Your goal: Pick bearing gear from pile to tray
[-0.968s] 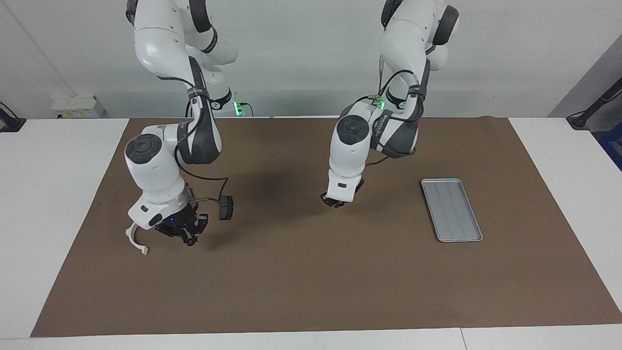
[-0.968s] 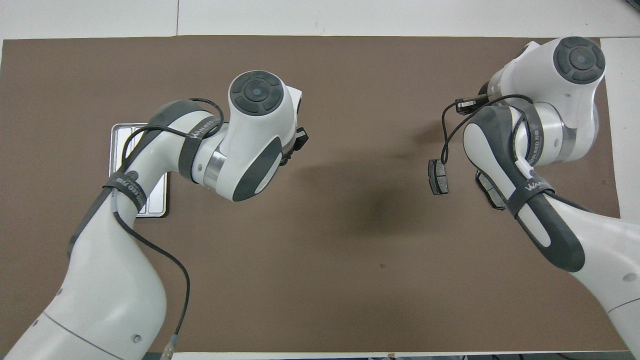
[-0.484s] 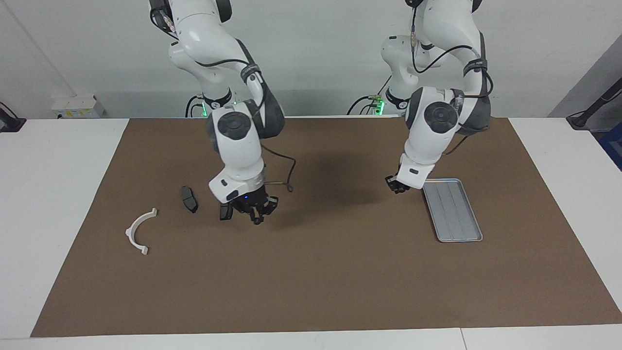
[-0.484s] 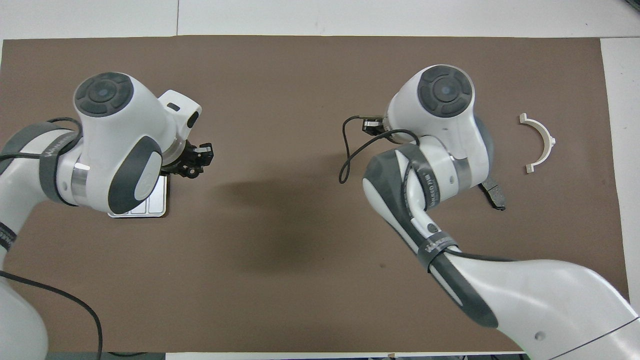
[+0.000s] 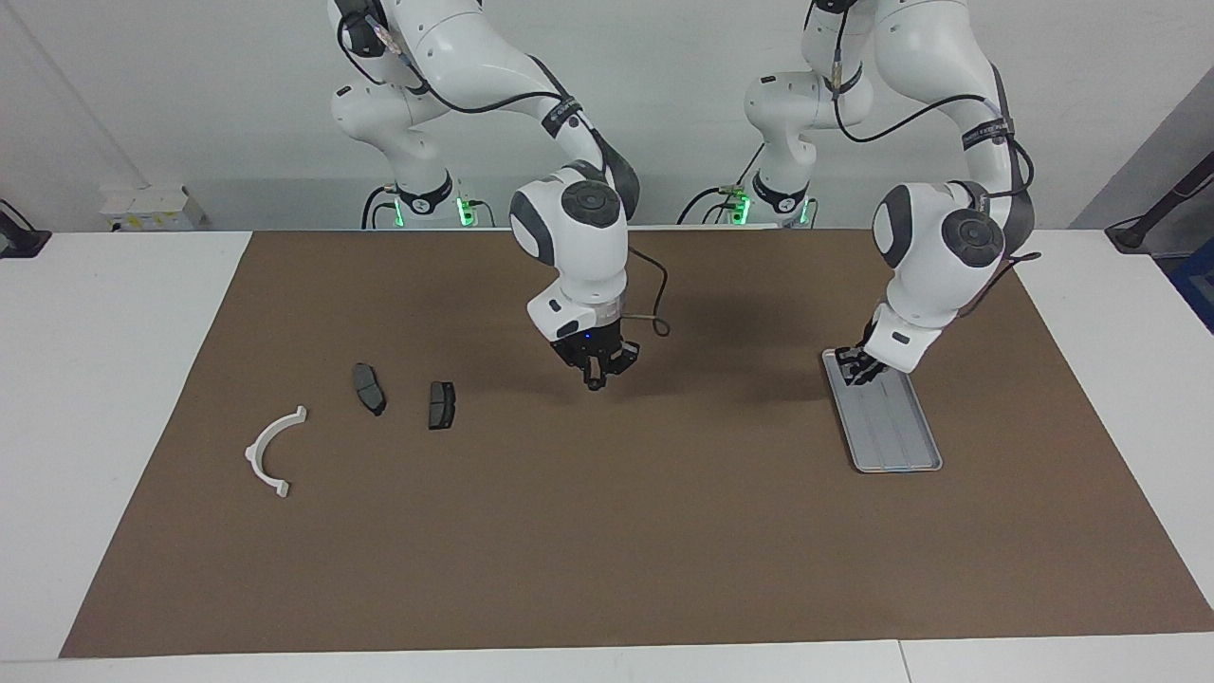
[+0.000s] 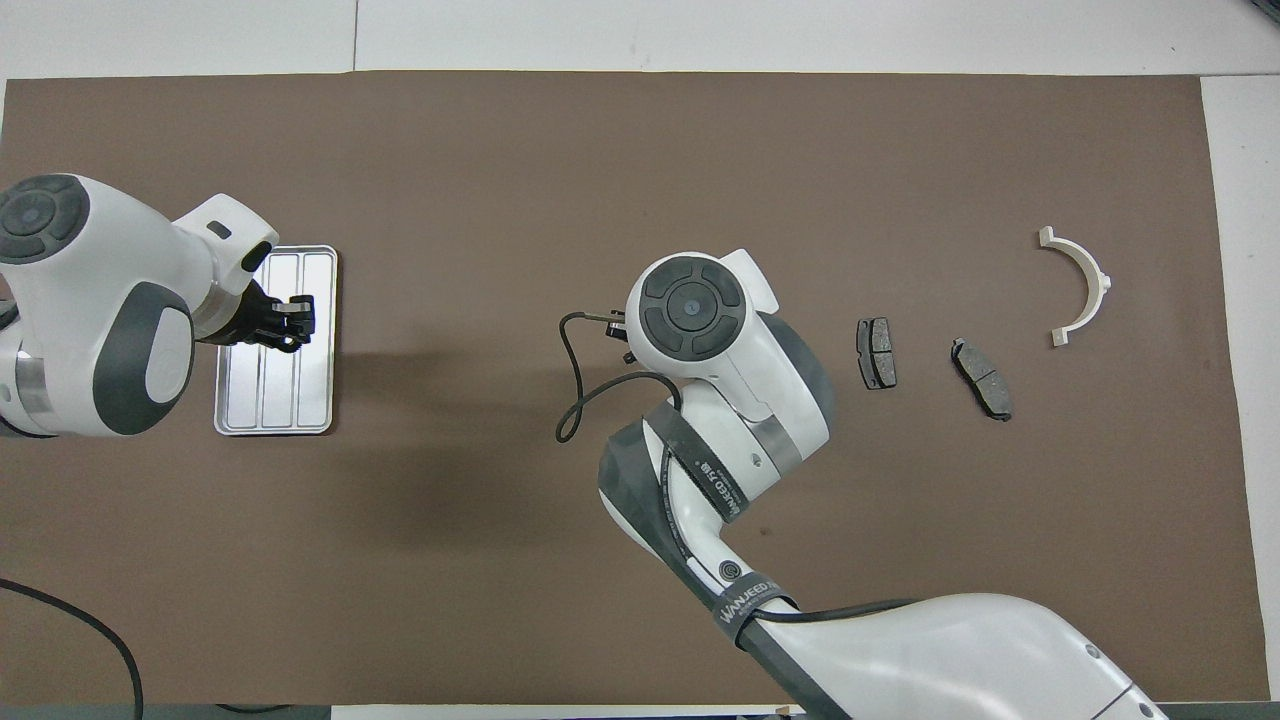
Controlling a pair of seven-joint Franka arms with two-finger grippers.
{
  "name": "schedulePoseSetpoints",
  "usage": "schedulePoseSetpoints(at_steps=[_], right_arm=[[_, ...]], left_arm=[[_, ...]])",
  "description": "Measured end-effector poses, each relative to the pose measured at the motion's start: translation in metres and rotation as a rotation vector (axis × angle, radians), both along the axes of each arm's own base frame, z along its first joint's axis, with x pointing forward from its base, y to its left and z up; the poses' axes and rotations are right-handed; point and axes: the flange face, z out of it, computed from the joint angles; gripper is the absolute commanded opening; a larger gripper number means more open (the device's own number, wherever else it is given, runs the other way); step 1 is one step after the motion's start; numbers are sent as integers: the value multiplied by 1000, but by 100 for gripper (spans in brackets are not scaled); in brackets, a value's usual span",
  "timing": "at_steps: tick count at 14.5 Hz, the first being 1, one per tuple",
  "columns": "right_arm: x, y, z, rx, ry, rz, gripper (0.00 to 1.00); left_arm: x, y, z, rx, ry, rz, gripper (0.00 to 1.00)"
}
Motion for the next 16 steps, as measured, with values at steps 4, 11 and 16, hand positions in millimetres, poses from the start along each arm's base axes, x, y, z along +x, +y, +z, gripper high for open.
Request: schedulePoseSetpoints(at_steps=[4,11,16], right_arm=[[2,0,-19,13,-19,-10,0],[-4,10,-68,20,-16,-8,0],[-9,15,-75,15,-14,5,74]], left_arm=[[-5,29,-12,-3,11,-16,0],[-15,29,-26,-4,20,-17,0],[-24,44,-42,-4,33,9,0]])
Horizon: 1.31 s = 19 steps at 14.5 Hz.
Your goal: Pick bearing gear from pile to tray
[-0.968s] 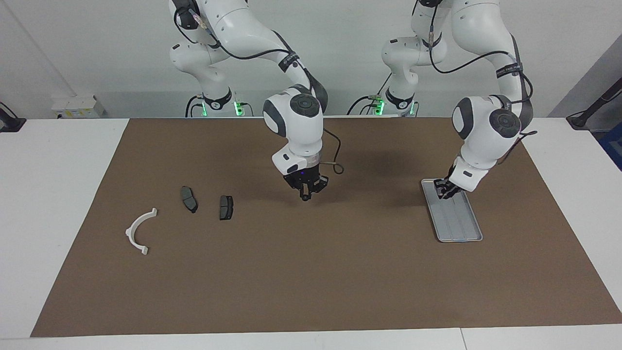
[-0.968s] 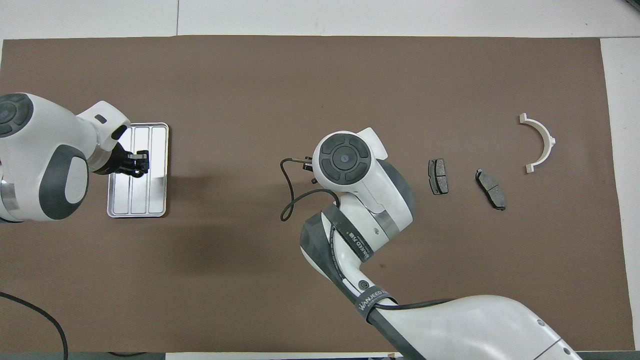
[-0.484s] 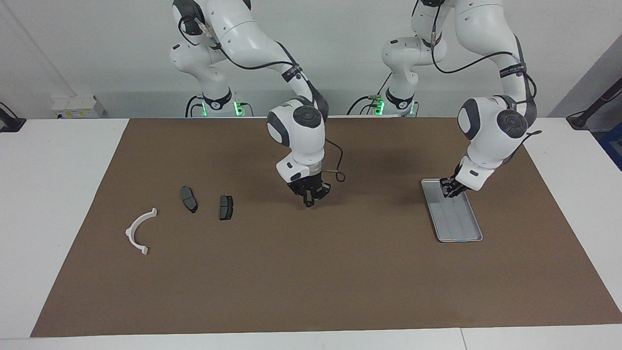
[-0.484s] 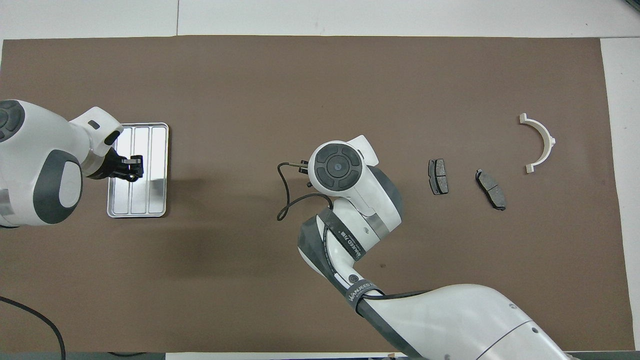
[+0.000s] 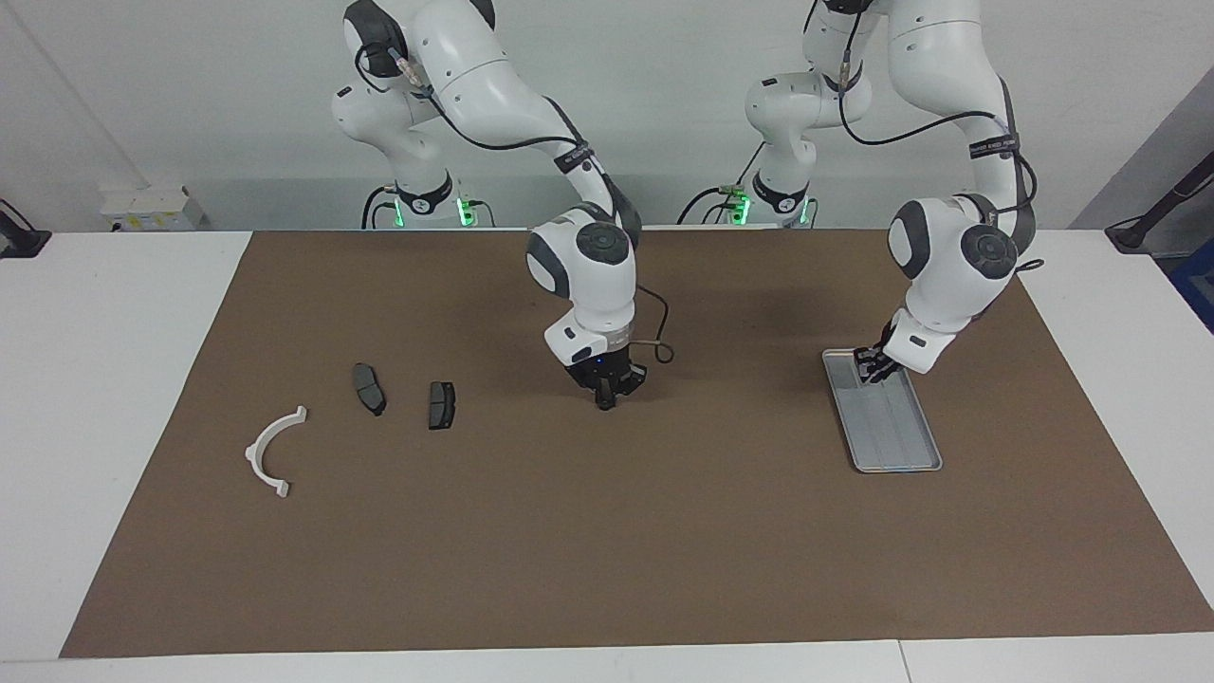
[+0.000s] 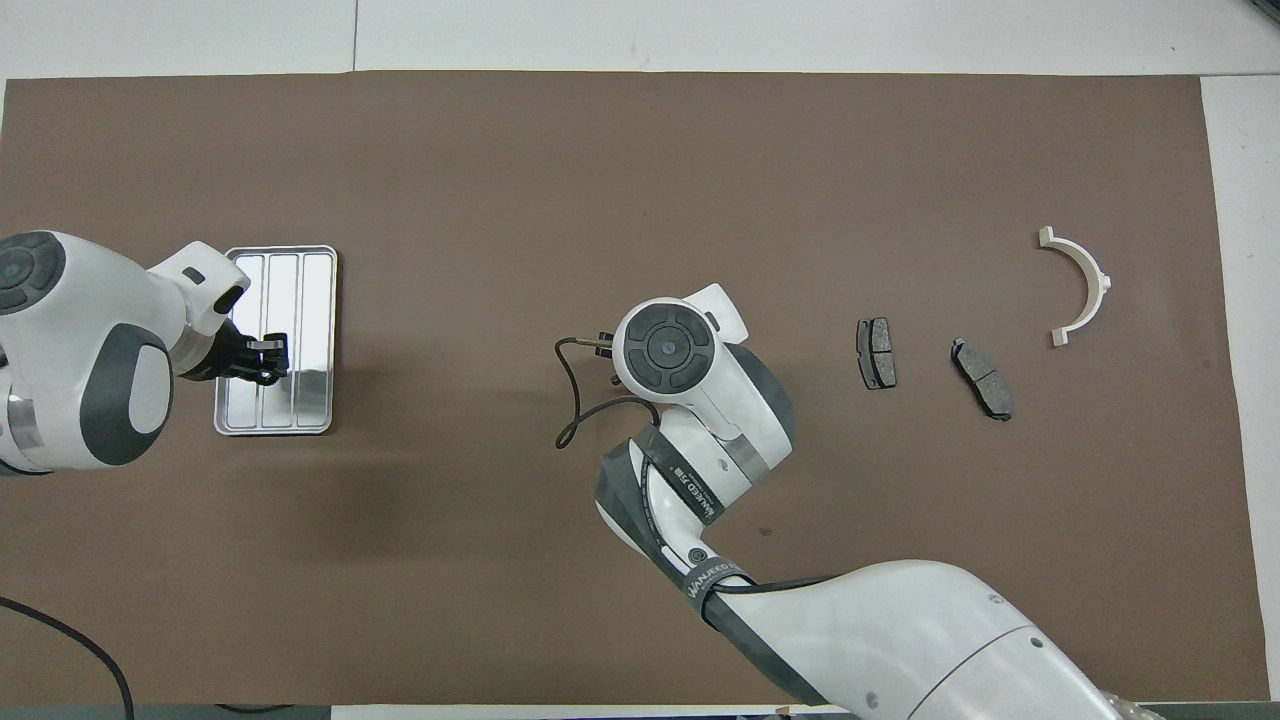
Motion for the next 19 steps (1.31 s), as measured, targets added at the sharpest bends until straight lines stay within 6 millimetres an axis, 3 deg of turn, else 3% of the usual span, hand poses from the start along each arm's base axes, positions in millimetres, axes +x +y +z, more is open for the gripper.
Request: schedulePoseSetpoints(at_steps=[5,7,9,12,16,17,19], right_arm=[[5,-2,8,-8,6,-8,79],[18,-11,33,-9,-4,-27,79],[40,-38,67,-6,-32,-1,79],[78,-119,107,-28,-73,128,79],[113,-252,125,-88,-66,350,79],[116,-284,131,-96,-55,395,79],[112,-328,149,-102,-26,448,79]], left_arm=[[-2,-3,-4,-1,3,-3,0],[-4,-5,-9,-2,7,-4,0],[-6,-5,-13,-2,9,-5,0],[-9,-5,-18,-2,7,-5,0],[-14,-5,-26,-3,2,-6,0],[-15,-5,-29,-3,-1,-6,19],[-16,-6,-30,-4,-3,-6,66]])
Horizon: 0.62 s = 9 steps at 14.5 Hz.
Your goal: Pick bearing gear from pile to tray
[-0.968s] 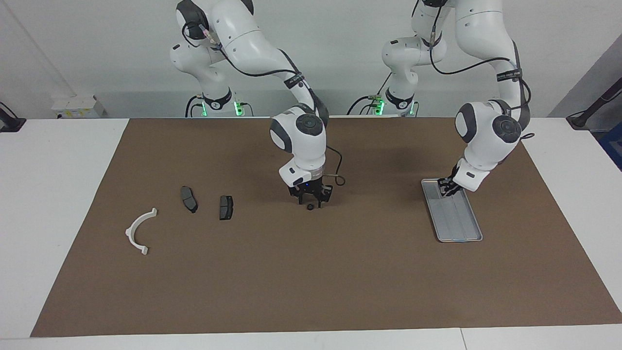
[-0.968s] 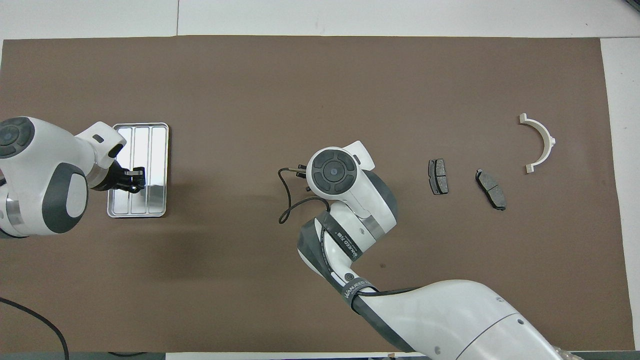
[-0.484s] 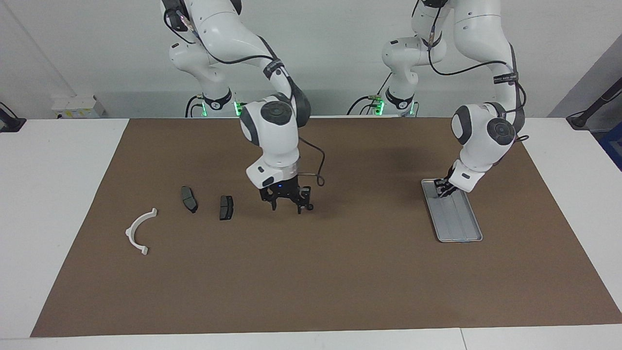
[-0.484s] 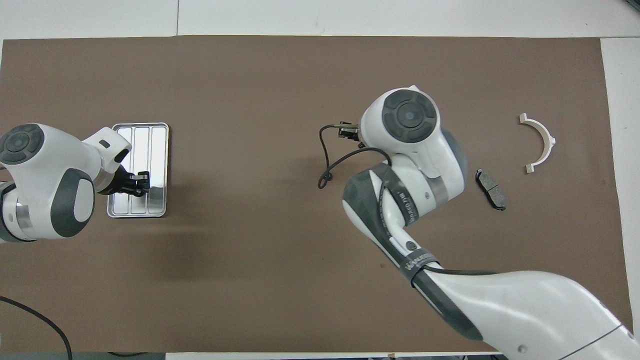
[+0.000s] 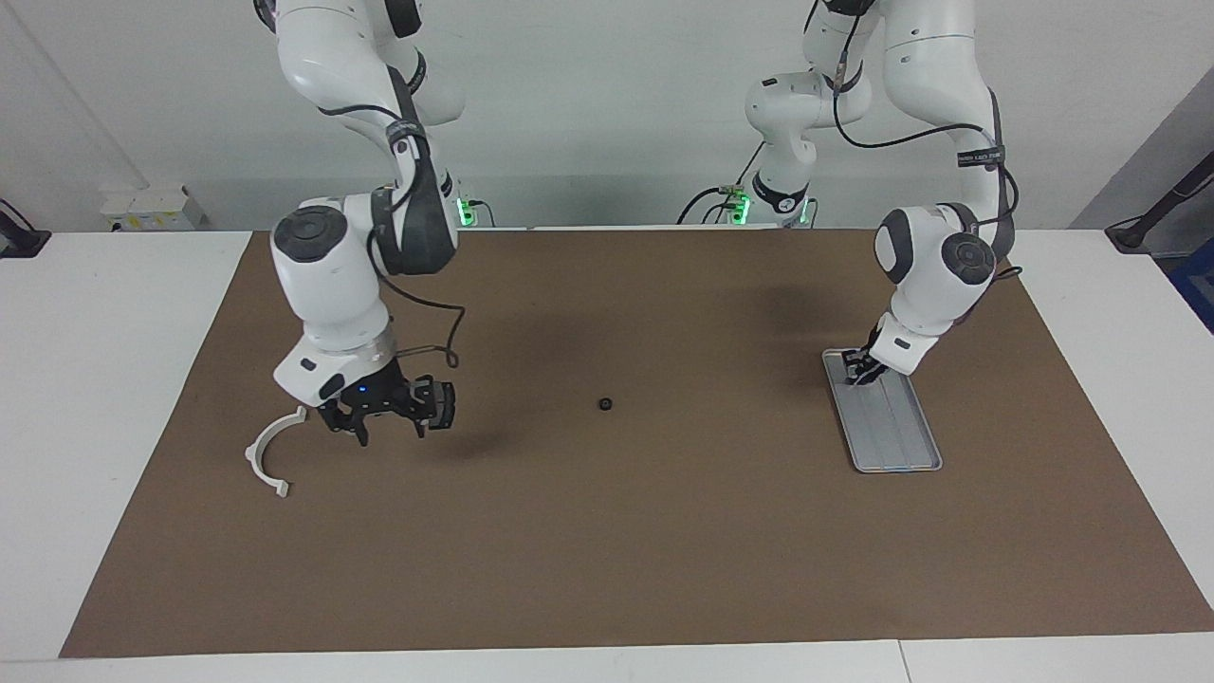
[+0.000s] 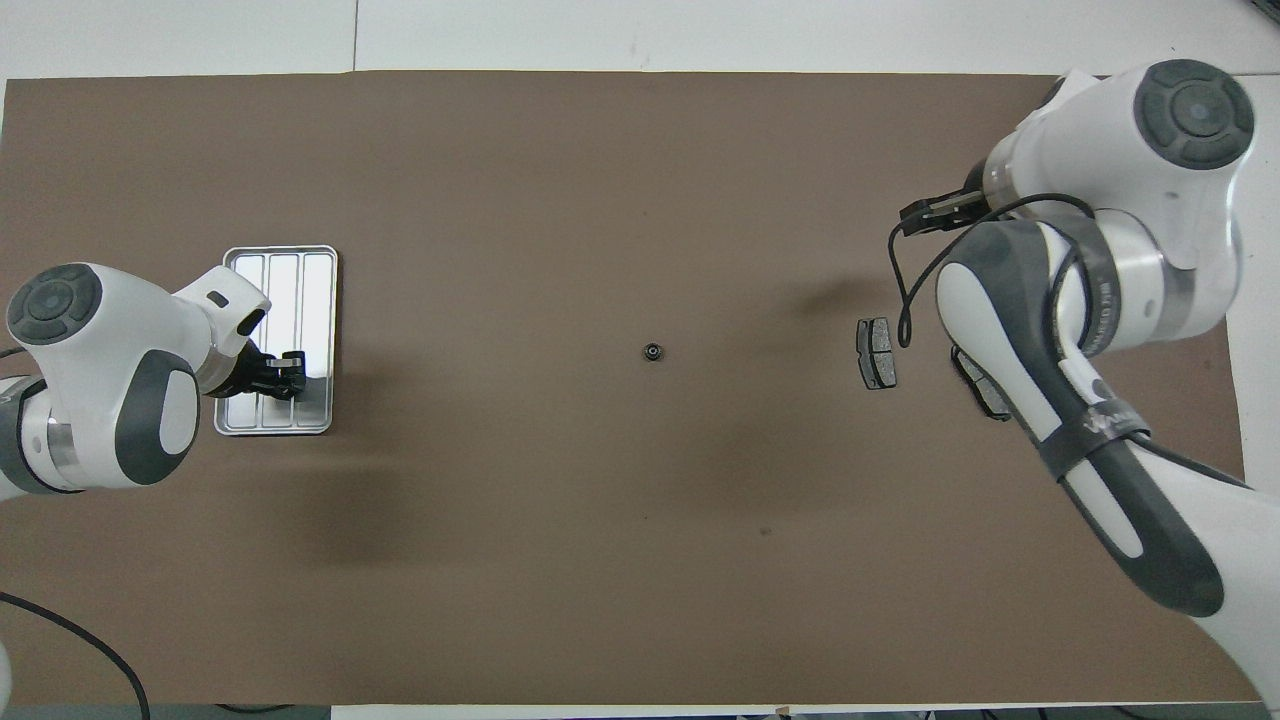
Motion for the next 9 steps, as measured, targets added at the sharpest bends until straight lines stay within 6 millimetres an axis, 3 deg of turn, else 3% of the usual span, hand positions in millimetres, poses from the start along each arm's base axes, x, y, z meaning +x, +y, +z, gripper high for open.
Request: schedulePoseSetpoints(at_steps=[1,3,6,9], right_arm=[[-5,-14,14,-5,13,10,79],[-19,-28,49,-10,43,8,79],[-42,-35,98,-13,83,-6,79],[-62,-39,125,-1,113,-23,79]], left_arm=[[0,0,0,0,0,0,71],[0,0,0,0,0,0,71],[1,0,1,0,-2,0,71],[9,0,14,1,-8,0,72]])
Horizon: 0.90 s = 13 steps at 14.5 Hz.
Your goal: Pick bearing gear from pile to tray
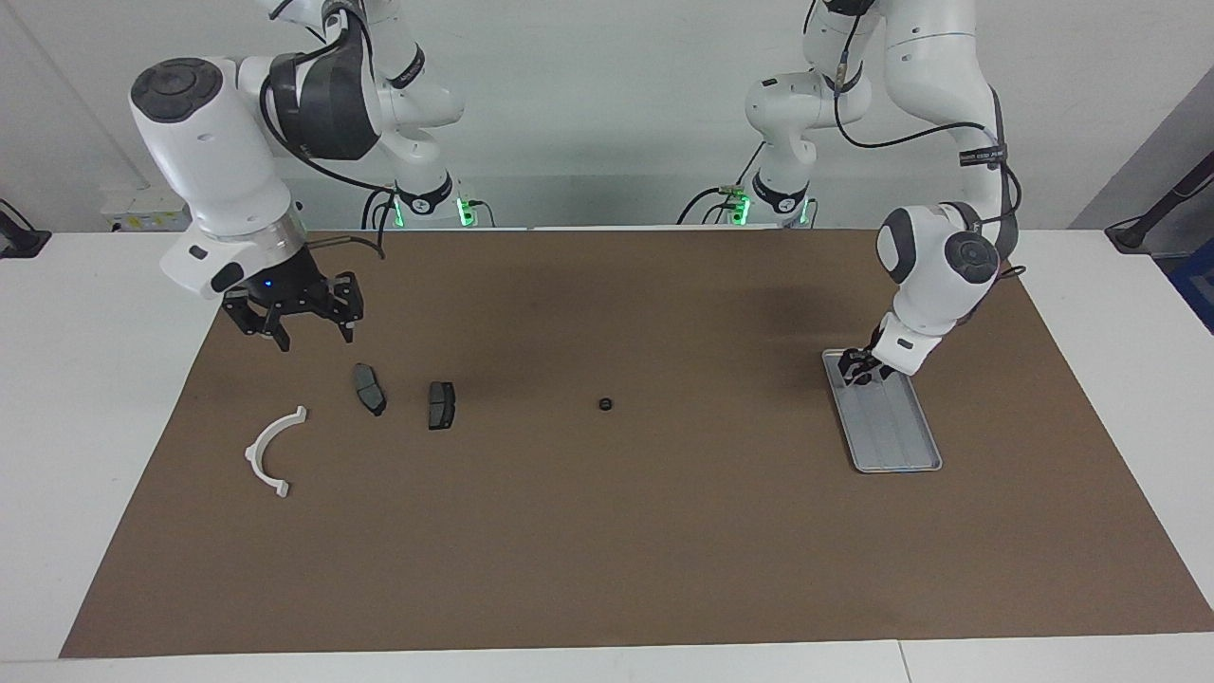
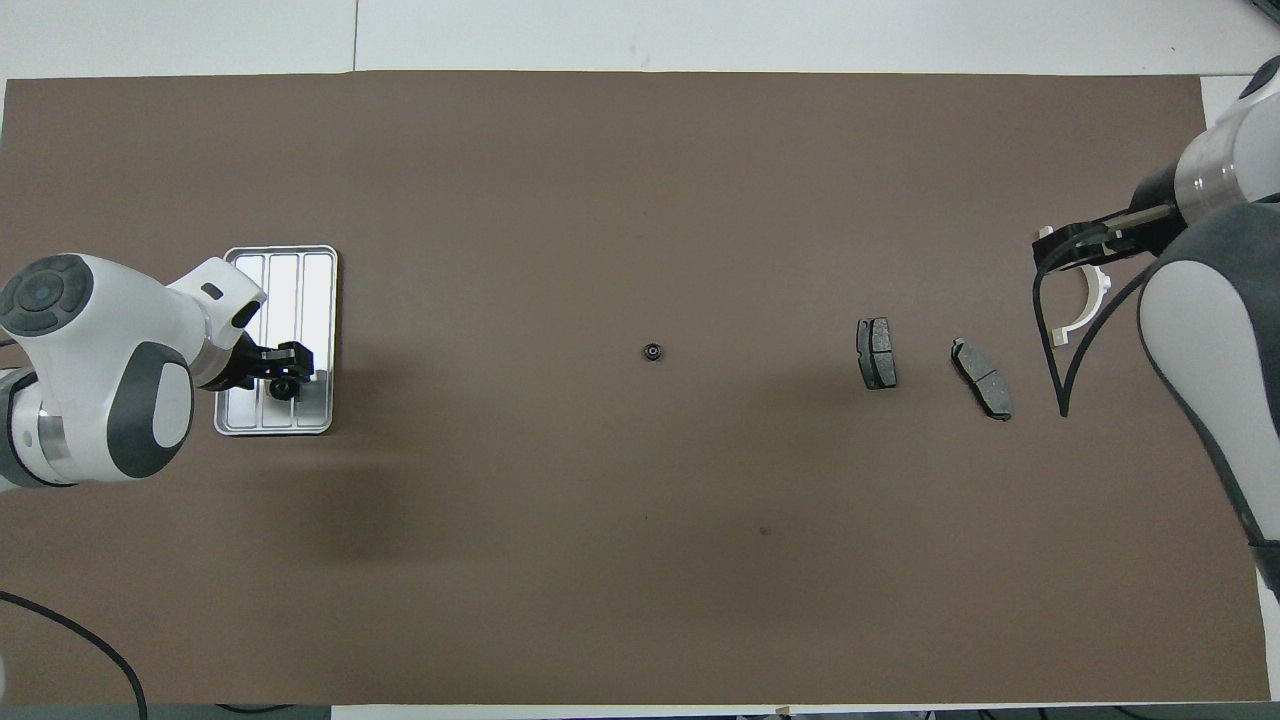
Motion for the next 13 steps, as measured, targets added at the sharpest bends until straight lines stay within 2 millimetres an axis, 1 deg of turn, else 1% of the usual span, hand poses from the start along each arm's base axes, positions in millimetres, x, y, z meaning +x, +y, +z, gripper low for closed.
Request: schedulePoseSetpoints(at_steps=[2,3,5,6,7,8,10,11,13], right_arm=[[-11,0,12,9,19,-32,79],[-16,1,17,9,28,-49,79],[-27,2,28,9,43,-72,79],[-32,2,34,9,49,-82,79],[-37,2,39,9,54,-92,82],[-42,2,42,9,62,-102,88],[-48,2,47,9,77,-110,99],[-52,2,50,9,82,-110,99],[-58,1,60,10,71,-111,100]], left_arm=[[10,-3,16,-6,-9,4,75],[16,-8,26,-22,-22,13,75],[24,-29,41,-50,-43,42,76],[25,-46,45,-54,-49,56,81],[25,-66,48,-56,-51,60,83],[24,-89,51,-58,-53,68,84],[23,-136,60,-63,-66,110,92],[22,-162,65,-67,-75,123,100],[18,-218,74,-78,-84,155,100]])
